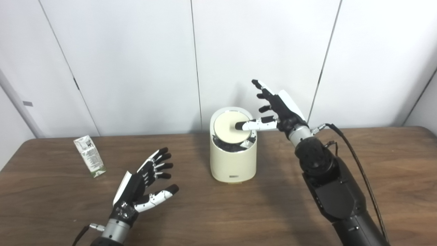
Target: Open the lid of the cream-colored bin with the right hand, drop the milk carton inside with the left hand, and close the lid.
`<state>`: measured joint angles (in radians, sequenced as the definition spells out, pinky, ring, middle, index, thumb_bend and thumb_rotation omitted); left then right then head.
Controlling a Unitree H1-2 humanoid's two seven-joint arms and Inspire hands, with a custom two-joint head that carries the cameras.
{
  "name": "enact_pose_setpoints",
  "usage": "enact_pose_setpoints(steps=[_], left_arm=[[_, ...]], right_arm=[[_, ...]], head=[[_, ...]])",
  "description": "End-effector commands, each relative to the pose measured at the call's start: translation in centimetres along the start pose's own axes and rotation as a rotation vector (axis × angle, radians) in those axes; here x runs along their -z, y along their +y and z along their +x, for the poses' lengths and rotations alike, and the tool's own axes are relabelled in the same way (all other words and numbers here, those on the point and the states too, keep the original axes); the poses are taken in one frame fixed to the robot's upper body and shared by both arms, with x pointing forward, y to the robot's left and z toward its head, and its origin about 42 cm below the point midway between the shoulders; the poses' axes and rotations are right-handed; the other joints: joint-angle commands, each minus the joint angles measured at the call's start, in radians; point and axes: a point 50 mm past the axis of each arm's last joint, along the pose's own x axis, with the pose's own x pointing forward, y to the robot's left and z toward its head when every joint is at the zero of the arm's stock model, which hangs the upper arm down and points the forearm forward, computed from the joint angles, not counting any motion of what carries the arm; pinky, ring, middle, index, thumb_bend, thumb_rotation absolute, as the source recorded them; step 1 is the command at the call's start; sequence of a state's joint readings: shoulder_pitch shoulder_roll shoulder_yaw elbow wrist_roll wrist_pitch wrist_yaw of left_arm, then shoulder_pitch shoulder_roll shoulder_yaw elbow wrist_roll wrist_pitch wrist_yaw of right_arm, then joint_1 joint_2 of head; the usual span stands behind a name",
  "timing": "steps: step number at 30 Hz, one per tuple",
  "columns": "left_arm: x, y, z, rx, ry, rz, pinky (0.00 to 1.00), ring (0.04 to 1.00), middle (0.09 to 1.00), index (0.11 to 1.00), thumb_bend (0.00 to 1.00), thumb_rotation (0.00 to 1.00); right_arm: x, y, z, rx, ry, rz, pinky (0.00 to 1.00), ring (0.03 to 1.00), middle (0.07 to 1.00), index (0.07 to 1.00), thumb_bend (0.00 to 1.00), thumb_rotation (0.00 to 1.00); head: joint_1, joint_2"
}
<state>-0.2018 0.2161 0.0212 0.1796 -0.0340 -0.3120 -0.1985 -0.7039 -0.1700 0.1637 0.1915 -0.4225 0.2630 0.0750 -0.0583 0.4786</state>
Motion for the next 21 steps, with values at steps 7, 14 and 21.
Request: enact_pose_setpoints(steps=[7, 14, 21], left_arm=[[-2.0, 0.5, 1.7, -0.012, -0.097, 0.018, 0.71, 0.816, 0.89, 0.938, 0.75, 0.32], [-2.2, 0.3, 1.8, -0.017, -0.104, 0.015, 0.7, 0.814, 0.891, 0.936, 0.74, 0.32], [-2.2, 0.1, 1.7, -0.02, -0.098, 0.011, 0.69, 0.815, 0.888, 0.935, 0.74, 0.32]], right_arm=[[-3.2, -0.8, 1.2, 0.028, -0.099, -0.017, 0.8, 0.914, 0.943, 0.95, 0.87, 0.3], [-2.9, -0.3, 0.8, -0.001, -0.086, -0.055, 0.81, 0.913, 0.945, 0.954, 0.89, 0.31], [-2.2, 0.4, 0.5, -0.017, -0.06, -0.077, 0.82, 0.91, 0.939, 0.939, 0.91, 0.27]], head=[[0.005, 0.008], [0.006, 0.011], [0.006, 0.018]])
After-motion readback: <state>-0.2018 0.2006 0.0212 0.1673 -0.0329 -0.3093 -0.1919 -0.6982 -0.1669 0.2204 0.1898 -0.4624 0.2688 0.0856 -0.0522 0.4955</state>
